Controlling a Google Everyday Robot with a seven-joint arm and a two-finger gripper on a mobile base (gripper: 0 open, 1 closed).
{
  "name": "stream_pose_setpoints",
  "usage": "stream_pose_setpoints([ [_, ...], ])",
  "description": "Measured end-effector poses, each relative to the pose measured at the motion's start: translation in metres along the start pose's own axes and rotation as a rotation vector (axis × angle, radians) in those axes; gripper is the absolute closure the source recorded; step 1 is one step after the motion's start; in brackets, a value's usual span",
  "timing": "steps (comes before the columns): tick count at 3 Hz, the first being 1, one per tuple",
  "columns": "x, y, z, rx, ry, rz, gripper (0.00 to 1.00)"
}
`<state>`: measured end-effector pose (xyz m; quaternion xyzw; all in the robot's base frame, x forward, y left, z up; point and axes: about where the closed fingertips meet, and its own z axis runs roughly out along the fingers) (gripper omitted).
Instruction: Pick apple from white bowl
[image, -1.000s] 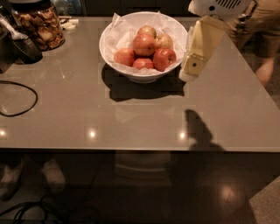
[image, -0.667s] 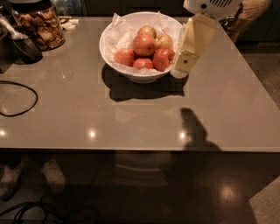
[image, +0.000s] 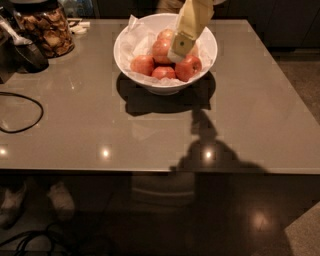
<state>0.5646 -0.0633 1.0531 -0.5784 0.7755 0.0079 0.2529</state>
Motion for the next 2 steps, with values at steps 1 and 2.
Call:
stream_pose_setpoints([
  [1, -0.012, -0.019, 0.011, -0.007, -0.006, 0.039, 0.0],
  [2, -0.016, -0.038, 0.017, -0.006, -0.016, 0.084, 0.0],
])
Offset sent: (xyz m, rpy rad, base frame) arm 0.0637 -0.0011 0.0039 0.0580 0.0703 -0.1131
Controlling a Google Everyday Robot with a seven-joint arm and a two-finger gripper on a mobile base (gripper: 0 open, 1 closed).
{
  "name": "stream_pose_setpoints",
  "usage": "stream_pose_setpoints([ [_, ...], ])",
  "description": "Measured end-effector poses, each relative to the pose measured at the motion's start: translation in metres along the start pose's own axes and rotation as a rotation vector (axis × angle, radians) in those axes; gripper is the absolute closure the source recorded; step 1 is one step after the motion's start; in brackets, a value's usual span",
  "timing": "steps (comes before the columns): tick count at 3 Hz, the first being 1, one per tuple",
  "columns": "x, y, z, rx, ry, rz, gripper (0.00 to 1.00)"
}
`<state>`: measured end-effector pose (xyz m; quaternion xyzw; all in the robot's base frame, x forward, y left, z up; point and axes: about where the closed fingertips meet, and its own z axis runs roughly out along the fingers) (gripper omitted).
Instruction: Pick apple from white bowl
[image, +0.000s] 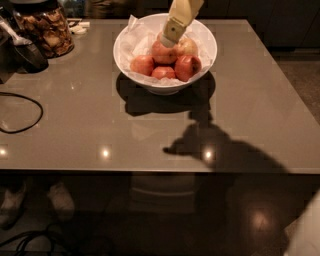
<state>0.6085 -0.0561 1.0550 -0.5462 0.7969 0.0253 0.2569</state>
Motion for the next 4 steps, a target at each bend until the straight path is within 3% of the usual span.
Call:
stream_pose_setpoints([
  [2, -0.007, -0.032, 0.006, 0.022, -0.011, 0.06, 0.0],
  [3, -0.013, -0.039, 0.012, 0.024, -0.008, 0.062, 0.05],
  [4, -0.022, -0.041, 0.022, 0.019, 0.002, 0.049, 0.02],
])
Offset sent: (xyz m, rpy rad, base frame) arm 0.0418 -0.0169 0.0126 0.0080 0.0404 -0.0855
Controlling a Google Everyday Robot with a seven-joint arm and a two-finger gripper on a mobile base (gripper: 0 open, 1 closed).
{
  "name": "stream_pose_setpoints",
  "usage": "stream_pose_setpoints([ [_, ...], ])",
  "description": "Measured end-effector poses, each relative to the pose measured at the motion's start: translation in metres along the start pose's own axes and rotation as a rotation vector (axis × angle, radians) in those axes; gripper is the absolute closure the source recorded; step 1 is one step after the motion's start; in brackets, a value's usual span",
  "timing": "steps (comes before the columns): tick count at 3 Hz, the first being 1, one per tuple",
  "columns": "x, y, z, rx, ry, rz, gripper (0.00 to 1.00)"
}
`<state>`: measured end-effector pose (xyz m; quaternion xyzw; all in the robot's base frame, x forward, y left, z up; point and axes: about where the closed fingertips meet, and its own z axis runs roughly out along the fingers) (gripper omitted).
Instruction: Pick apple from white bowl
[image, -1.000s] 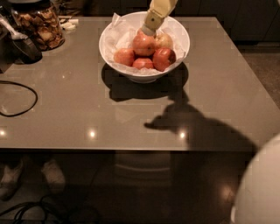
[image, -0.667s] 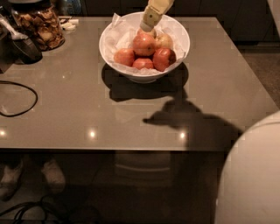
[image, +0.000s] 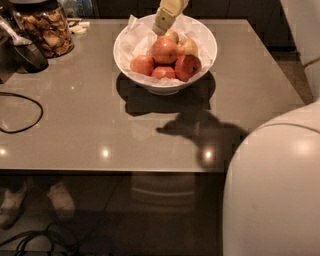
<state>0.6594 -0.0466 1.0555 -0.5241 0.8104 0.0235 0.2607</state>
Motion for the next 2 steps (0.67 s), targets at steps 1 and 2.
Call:
stream_pose_setpoints([
  [1, -0.0028, -0.0008, 0.0107, -0.007, 0.011, -0.009, 0.01],
  [2, 0.0001, -0.0018, 0.019, -0.009, 0.025, -0.012, 0.01],
])
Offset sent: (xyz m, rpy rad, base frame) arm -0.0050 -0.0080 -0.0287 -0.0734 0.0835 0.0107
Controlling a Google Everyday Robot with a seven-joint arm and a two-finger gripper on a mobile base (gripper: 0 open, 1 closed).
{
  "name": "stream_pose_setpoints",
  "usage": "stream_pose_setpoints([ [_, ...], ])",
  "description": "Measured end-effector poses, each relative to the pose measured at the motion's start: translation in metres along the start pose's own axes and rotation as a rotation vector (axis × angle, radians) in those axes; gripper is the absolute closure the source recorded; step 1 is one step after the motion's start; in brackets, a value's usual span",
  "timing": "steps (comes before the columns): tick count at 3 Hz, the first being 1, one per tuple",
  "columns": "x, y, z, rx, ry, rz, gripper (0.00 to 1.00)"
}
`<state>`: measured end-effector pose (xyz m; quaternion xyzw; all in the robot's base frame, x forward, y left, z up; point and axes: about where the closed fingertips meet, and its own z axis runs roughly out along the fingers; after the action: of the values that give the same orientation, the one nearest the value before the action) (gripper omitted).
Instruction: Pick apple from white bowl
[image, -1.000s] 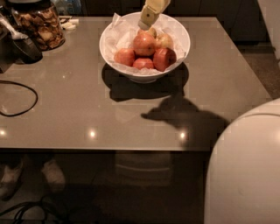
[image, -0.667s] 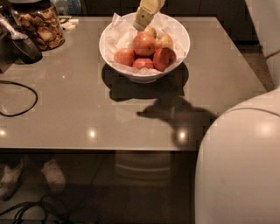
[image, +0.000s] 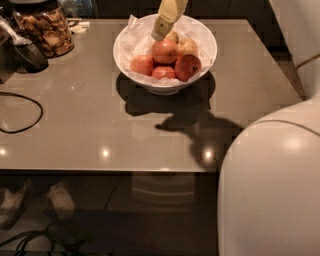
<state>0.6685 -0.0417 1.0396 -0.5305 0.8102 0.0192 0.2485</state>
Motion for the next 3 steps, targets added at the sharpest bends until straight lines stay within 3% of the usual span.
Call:
stream_pose_setpoints([
  [3, 0.017, 0.001, 0.019, -0.024, 0.031, 0.001, 0.03],
])
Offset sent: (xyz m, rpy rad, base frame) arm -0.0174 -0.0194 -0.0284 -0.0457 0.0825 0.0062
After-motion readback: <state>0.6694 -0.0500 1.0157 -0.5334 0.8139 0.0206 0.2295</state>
